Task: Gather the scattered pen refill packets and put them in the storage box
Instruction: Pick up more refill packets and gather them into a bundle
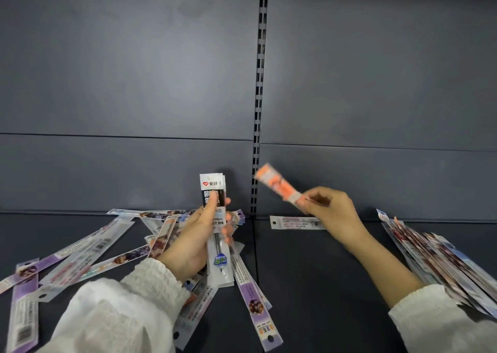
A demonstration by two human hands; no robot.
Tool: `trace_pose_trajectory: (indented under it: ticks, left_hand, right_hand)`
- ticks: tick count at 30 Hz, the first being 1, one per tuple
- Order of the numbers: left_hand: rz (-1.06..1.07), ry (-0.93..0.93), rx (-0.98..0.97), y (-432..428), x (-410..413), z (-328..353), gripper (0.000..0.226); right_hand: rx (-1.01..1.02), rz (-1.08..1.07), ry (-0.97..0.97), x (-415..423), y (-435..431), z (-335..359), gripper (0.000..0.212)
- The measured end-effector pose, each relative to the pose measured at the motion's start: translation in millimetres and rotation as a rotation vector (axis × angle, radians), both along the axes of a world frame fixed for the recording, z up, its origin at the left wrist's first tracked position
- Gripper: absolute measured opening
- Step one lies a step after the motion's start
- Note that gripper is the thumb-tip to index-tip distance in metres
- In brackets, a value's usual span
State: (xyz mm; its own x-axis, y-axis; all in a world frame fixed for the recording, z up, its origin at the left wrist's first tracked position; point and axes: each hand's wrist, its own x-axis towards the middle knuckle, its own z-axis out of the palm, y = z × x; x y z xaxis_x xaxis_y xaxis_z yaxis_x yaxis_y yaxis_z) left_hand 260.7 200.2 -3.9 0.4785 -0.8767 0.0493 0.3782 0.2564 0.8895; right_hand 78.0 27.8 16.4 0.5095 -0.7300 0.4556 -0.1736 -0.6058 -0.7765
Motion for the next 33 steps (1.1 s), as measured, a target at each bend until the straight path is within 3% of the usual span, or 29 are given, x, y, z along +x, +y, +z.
trace_pose_trajectory:
  ticks: [2, 4, 8, 11, 15, 25, 29, 33]
  left_hand:
    - [-0.045, -0.008, 0.000, -0.5, -3.9, -0.4, 0.055]
    - [-0.052, -0.024, 0.009, -0.8, -7.9, -0.4, 0.053]
    - [-0.057, -0.005, 0.013, -0.6, -8.8, -1.8, 0.054]
    - [-0.057, 0.005, 0.001, -1.0, -6.5, -2.5, 0.054]
    - [-0.073, -0.006, 0.012, -0.9, -5.4, -3.4, 0.053]
    - [-0.014, -0.030, 0.024, -0.3, -5.6, -4.4, 0.032]
    - [0.091, -0.052, -0.056, -7.2, -15.1, -3.8, 0.021]
    - [0.057, -0.057, -0.056, -10.5, -30.5, -4.6, 0.025]
  right_hand:
    - [0.307, 0.181, -0.241, 7.0, 15.0, 4.9, 0.003]
    - [0.482, 0.303, -0.352, 13.0, 24.6, 3.0, 0.010]
    - [0.602, 0.456, -0.516, 24.6, 38.9, -2.2, 0.026]
    - [0.588, 0.479, -0.578, 27.2, 42.2, 0.7, 0.018]
    - [0.590, 0.470, -0.503, 26.7, 44.5, -5.7, 0.013]
    - [0.489, 0.410, -0.027, 26.2, 53.5, -15.8, 0.030]
    - [0.521, 0.298, -0.060, 35.9, 67.7, -12.4, 0.033]
    - [0.510, 0.298, -0.173, 41.9, 88.3, -15.8, 0.026]
